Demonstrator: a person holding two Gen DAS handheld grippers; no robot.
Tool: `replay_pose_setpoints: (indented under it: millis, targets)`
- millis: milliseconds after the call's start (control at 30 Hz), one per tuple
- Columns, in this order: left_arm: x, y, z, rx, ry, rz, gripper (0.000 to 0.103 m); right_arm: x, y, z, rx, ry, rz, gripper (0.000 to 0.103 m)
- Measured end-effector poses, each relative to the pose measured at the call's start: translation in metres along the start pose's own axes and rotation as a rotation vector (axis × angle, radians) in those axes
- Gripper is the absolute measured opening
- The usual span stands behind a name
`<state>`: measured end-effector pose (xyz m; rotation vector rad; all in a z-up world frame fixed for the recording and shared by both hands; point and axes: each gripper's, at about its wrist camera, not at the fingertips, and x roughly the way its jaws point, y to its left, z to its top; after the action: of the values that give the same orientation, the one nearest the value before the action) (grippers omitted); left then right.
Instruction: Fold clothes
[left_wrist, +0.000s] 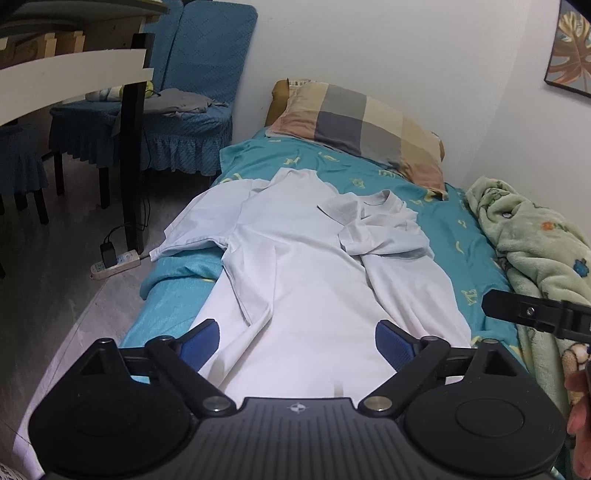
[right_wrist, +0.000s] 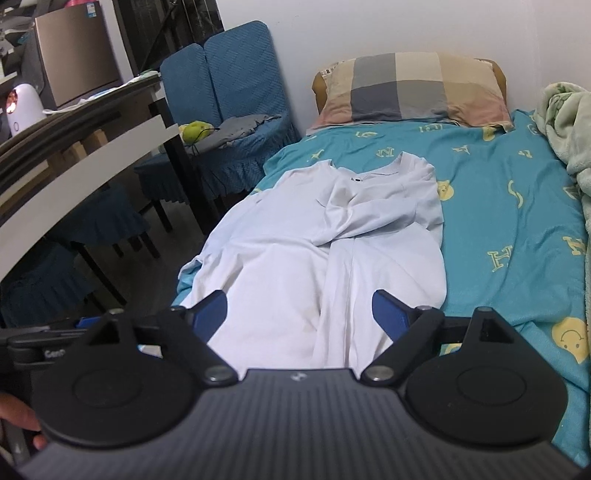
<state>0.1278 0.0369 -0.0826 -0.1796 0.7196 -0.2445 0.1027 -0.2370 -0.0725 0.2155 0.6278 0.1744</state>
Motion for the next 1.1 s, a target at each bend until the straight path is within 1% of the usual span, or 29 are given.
replay_pose_setpoints:
  millis: [133, 200, 300, 333, 500, 600, 667, 733, 867, 933, 967, 1000, 1100]
  targets:
    - [0.009, 0.012, 0.004, -0.079, 0.024, -0.008, 0.096, 0.001, 0.0, -0.002, 0.005, 0.001, -0.002, 0.087]
    - [0.015, 0.021, 0.009, -0.15, 0.031, -0.022, 0.096, 0.002, -0.002, -0.003, 0.015, 0.003, -0.008, 0.087]
    - [0.028, 0.041, 0.022, -0.27, 0.03, -0.034, 0.096, 0.002, -0.013, -0.004, 0.066, 0.004, -0.028, 0.087]
    - [0.033, 0.049, 0.028, -0.309, 0.028, -0.03, 0.096, 0.002, -0.017, -0.005, 0.088, 0.007, -0.031, 0.087]
    - [0.064, 0.098, 0.054, -0.507, -0.012, 0.037, 0.095, 0.009, -0.039, -0.006, 0.184, 0.008, -0.071, 0.087]
    - [0.088, 0.129, 0.065, -0.59, -0.023, 0.049, 0.094, 0.016, -0.053, -0.006, 0.268, 0.009, -0.069, 0.087]
    - [0.107, 0.144, 0.068, -0.621, -0.014, 0.034, 0.093, 0.023, -0.058, -0.006, 0.299, 0.021, -0.076, 0.087]
    - [0.127, 0.159, 0.072, -0.652, -0.005, 0.019, 0.09, 0.031, -0.06, -0.007, 0.311, 0.033, -0.07, 0.087]
    - [0.166, 0.18, 0.069, -0.718, 0.01, -0.024, 0.089, 0.047, -0.054, -0.009, 0.306, 0.061, -0.051, 0.087]
    - [0.183, 0.191, 0.065, -0.753, 0.014, -0.055, 0.084, 0.056, -0.051, -0.009, 0.292, 0.075, -0.042, 0.087]
    - [0.191, 0.196, 0.063, -0.772, 0.016, -0.074, 0.083, 0.06, -0.049, -0.009, 0.285, 0.08, -0.04, 0.087]
    - [0.197, 0.2, 0.062, -0.788, 0.018, -0.089, 0.082, 0.063, -0.049, -0.009, 0.282, 0.085, -0.04, 0.087]
    - [0.205, 0.207, 0.059, -0.816, -0.01, -0.124, 0.082, 0.072, -0.051, -0.011, 0.292, 0.104, -0.038, 0.087]
